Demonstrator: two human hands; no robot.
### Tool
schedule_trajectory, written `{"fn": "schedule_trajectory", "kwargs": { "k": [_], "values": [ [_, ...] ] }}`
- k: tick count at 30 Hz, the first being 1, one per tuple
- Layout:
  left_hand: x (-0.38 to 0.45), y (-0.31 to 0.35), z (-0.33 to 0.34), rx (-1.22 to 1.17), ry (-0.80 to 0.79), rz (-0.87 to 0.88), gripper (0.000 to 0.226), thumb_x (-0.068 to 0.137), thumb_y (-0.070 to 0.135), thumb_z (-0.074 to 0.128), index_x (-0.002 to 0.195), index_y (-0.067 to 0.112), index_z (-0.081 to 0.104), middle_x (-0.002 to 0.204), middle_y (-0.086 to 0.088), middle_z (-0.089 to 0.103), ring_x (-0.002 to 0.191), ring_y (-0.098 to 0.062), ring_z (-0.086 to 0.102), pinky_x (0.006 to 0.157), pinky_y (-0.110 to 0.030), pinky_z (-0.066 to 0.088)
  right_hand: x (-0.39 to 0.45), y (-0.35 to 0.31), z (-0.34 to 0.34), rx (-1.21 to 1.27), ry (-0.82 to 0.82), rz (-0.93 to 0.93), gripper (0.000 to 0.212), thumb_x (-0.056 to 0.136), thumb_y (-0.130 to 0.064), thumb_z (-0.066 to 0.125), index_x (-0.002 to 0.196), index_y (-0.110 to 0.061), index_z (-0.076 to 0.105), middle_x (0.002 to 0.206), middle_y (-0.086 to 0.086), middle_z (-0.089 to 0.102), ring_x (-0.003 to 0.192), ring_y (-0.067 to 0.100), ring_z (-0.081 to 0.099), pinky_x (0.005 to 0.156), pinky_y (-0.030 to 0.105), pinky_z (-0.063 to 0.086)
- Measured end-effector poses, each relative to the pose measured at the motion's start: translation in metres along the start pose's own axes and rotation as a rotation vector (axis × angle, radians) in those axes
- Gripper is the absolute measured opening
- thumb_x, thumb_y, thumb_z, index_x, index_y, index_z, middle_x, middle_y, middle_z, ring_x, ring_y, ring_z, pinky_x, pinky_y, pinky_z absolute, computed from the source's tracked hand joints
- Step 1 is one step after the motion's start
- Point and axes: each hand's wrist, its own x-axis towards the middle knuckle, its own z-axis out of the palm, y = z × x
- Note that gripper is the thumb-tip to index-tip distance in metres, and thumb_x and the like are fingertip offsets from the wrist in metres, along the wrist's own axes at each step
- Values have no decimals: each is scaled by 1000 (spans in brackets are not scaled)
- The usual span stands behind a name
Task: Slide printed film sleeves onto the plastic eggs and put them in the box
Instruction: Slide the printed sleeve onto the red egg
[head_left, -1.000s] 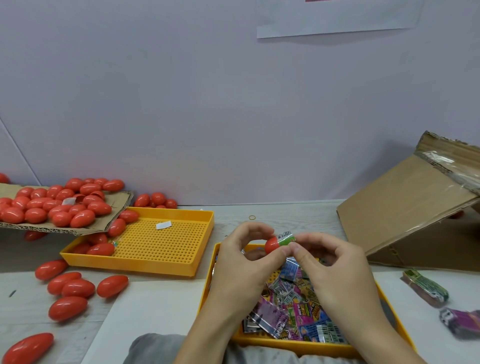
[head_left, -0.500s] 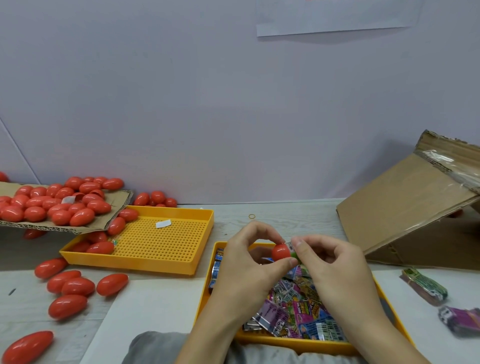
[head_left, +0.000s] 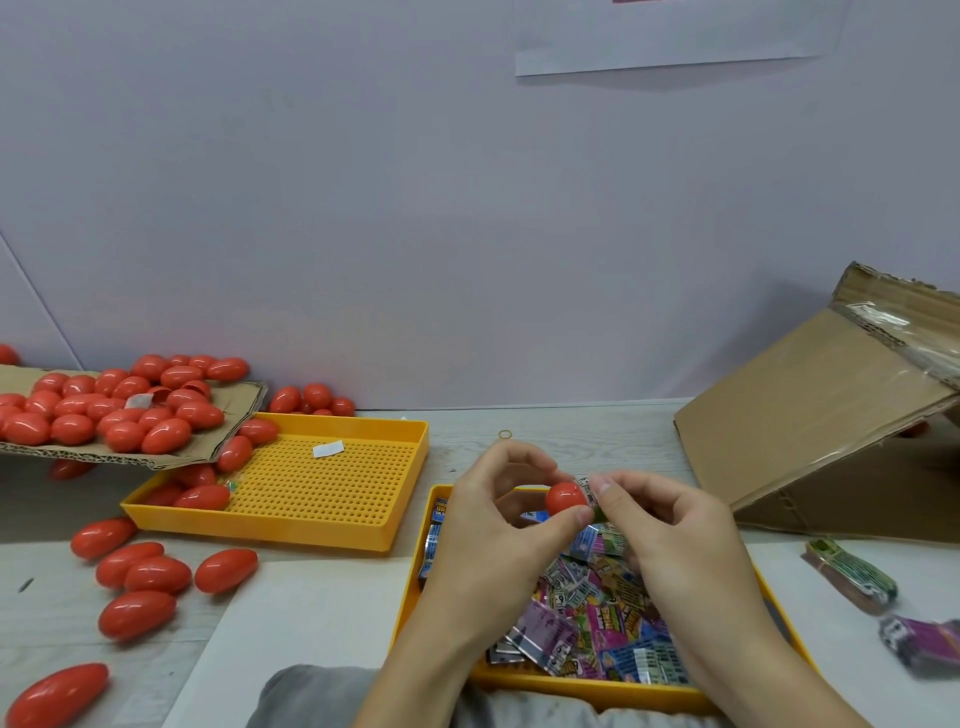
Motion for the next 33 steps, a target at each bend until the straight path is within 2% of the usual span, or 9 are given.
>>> {"fn": "schedule_trajectory", "kwargs": {
  "k": [5, 10, 16, 22, 28, 30, 33],
  "values": [
    [-1, -1, 0, 15, 4, -10, 33, 76, 11, 85, 98, 20, 62, 95, 9, 71, 89, -13, 72, 79, -32, 61, 1, 2, 0, 53, -30, 60, 13, 89, -30, 69, 84, -22, 78, 81, -9, 76, 72, -6, 66, 61, 15, 44],
    [-1, 1, 0, 52, -3, -2, 34, 74, 15, 86, 97, 22, 62, 94, 14, 70, 86, -9, 71, 72, -18, 55, 2, 3, 1, 56, -41, 89, 16, 89, -33, 68, 87, -20, 79, 82, -6, 76, 66, -7, 63, 65, 20, 44],
    [-1, 2, 0, 77, 1, 0, 35, 72, 15, 87, 96, 22, 62, 92, 15, 70, 84, -8, 70, 69, -15, 52, 2, 3, 1, 47, -54, 83, 16, 89, -32, 69, 87, -20, 79, 82, -7, 76, 69, -6, 65, 66, 19, 44],
    [-1, 2, 1, 91, 4, -25, 33, 74, 16, 87, 100, 27, 70, 92, 12, 71, 86, -7, 70, 69, -18, 54, 0, 1, 1, -19, -39, -9, 11, 86, -28, 71, 82, -21, 78, 74, -7, 75, 66, -4, 66, 54, 9, 46],
    [-1, 1, 2, 61, 10, -28, 16, 79, 17, 83, 91, 24, 75, 87, 3, 75, 83, -11, 71, 66, -21, 56, -4, -1, 4, -143, 14, -171, 10, 86, -22, 73, 79, -28, 76, 77, -9, 73, 78, 0, 66, 63, 9, 49],
    [0, -1, 1, 27, 56, -34, 17, 78, 16, 84, 89, 24, 74, 87, 1, 75, 83, -12, 72, 69, -22, 56, -5, 0, 5, -242, 43, -231, 14, 87, -18, 72, 87, -32, 73, 88, -12, 70, 86, -1, 64, 68, 10, 50],
    [1, -2, 0, -10, 96, -46, 18, 78, 14, 84, 89, 24, 75, 89, 1, 76, 86, -14, 72, 76, -31, 59, -7, 1, 6, -447, 34, -314, 26, 84, -17, 69, 99, -38, 66, 101, -19, 59, 98, 2, 58, 78, 19, 50]
  ]
}}
